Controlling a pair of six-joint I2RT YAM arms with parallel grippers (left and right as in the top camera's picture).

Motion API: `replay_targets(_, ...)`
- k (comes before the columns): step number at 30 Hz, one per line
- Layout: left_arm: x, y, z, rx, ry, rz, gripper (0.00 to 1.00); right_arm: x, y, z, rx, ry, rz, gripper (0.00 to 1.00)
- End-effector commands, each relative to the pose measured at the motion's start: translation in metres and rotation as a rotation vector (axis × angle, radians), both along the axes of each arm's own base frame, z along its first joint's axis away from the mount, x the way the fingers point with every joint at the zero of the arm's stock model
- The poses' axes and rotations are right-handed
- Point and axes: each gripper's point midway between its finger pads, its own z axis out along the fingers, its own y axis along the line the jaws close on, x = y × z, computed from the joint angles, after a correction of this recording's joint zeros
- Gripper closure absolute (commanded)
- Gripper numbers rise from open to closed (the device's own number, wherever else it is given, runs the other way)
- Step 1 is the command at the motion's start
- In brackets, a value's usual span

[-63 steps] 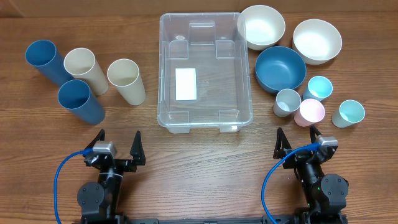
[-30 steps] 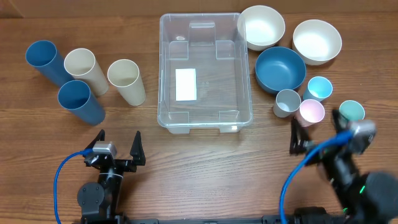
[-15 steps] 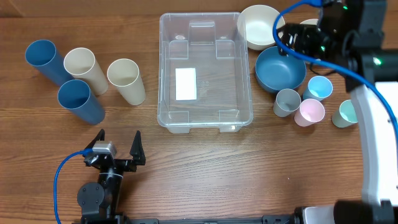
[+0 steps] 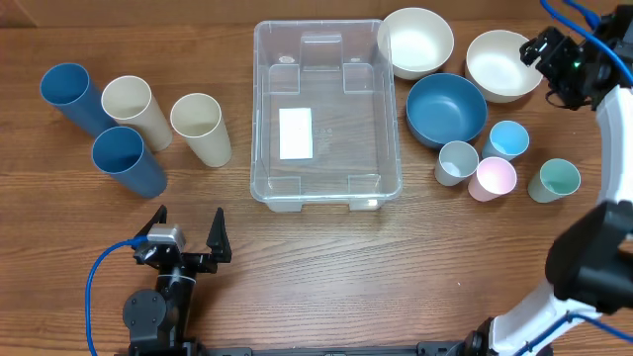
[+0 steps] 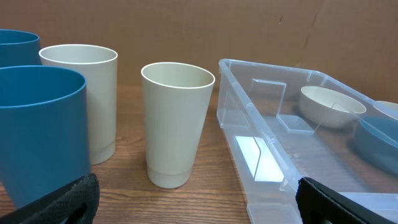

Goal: Pack container
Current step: 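Move the right gripper toward the large cream bowl at back right, then grasp the rim of the large cream bowl with the right gripper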

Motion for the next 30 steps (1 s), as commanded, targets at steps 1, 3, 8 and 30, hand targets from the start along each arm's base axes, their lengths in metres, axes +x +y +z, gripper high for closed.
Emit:
replay_targets(1,0.0,0.001,0.0,-0.007,-0.004,0.0,0.0,0.018,0.0,-0.007,0.013,-0.024,-0.006,0.05)
replay_targets(3,0.0,0.001,0.0,-0.007,-0.004,0.0,0.0,0.027,-0.003,-0.019,0.012,-0.028,-0.007,0.06)
replay_targets(8,0.0,0.001,0.0,-0.007,-0.004,0.0,0.0,0.032,-0.019,-0.053,0.017,0.036,-0.116,0.11)
replay_targets(30,0.0,0.001,0.0,-0.007,-0.004,0.0,0.0,0.026,-0.048,-0.14,-0.034,0.207,-0.288,0.31)
